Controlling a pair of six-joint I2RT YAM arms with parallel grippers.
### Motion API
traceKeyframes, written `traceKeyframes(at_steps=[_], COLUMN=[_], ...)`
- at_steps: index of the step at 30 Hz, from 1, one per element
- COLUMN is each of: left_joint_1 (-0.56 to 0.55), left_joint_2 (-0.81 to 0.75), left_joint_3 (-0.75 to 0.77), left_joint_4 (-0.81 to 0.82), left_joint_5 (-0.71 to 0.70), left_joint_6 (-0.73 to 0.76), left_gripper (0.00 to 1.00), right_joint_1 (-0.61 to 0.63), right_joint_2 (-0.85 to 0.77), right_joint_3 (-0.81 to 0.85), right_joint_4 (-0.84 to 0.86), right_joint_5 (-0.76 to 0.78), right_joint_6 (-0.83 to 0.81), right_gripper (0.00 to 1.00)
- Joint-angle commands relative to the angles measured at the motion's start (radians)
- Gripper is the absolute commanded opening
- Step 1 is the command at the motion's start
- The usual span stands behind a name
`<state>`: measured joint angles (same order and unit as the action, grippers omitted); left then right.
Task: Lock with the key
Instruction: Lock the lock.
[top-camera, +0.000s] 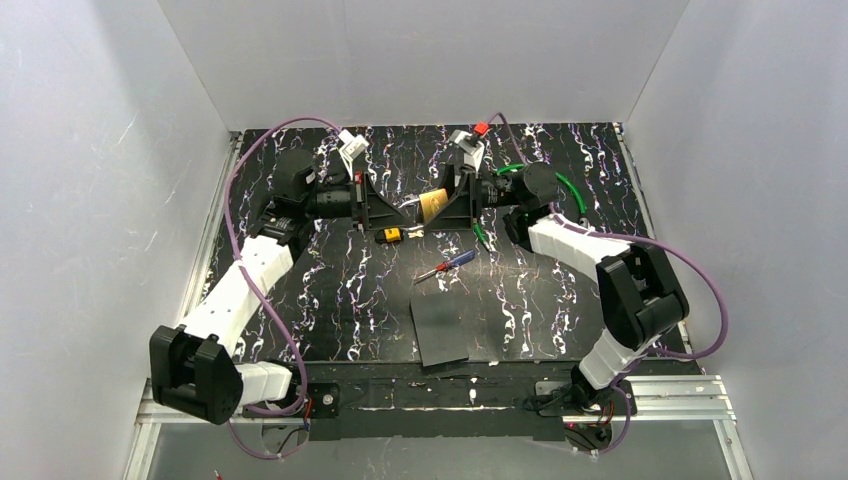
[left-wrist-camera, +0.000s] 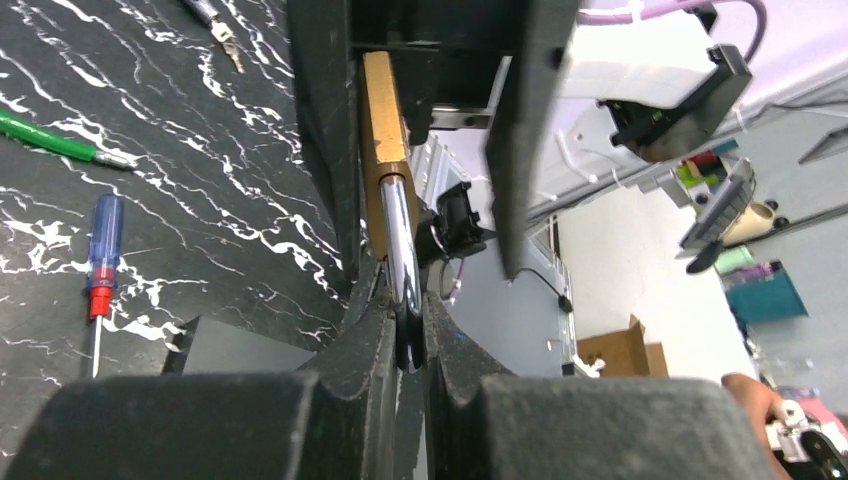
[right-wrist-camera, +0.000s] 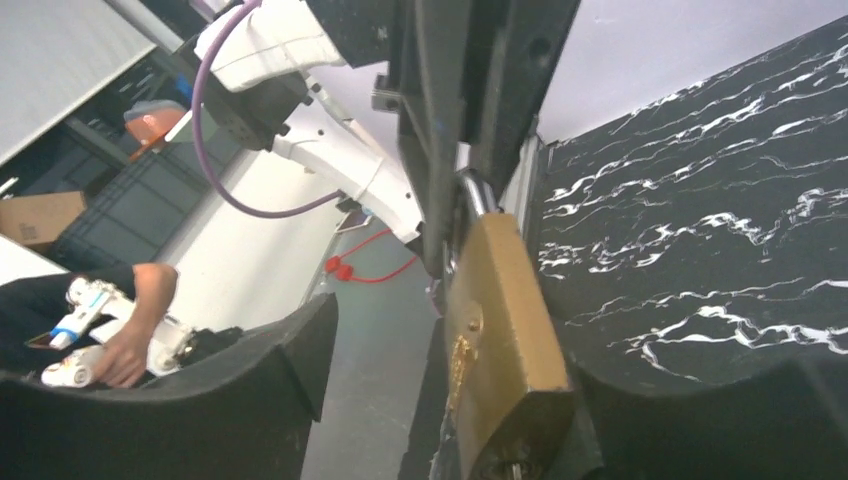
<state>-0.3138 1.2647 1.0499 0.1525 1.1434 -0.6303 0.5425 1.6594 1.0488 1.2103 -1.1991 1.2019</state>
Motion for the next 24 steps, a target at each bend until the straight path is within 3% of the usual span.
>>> traceKeyframes(at_steps=[1,8,17,21,24], left_joint_1=[-0.004,0.007,0.019,0.026,0.027], left_joint_2=[-0.02,-0.057,-0.093,-0.097,-0.098], left_joint_3=[-0.01,0.05,0.055,0.077,0.073], left_joint_4=[0.014,-0.269,-0.365,-0.441,-0.449], left_joint_5=[-0.012,0.015,0.108,0.138,0.163], left_joint_6=[0.026,0.25,0.333,0.406,0.418], left_gripper=[0.0,0.0,0.0,0.0,0.0], right_joint_1=[-0.021,-0.124,-0.151,-0.156,-0.156], right_joint_2=[-0.105,-0.161,-0.206,-0.243,-0.27], right_joint_3=[-0.001,-0.03,-0.047,-0.033,0.005], right_joint_4=[0.089,-0.019,-0.209,-0.541,-0.85], right_joint_5=[0.059,0.002,-0.057,-0.096,-0.082], right_joint_6=[-0.018,-0.103,-0.262,-0.509,-0.8], right_gripper=[0.77,0.81,0.67,0.63,0.63])
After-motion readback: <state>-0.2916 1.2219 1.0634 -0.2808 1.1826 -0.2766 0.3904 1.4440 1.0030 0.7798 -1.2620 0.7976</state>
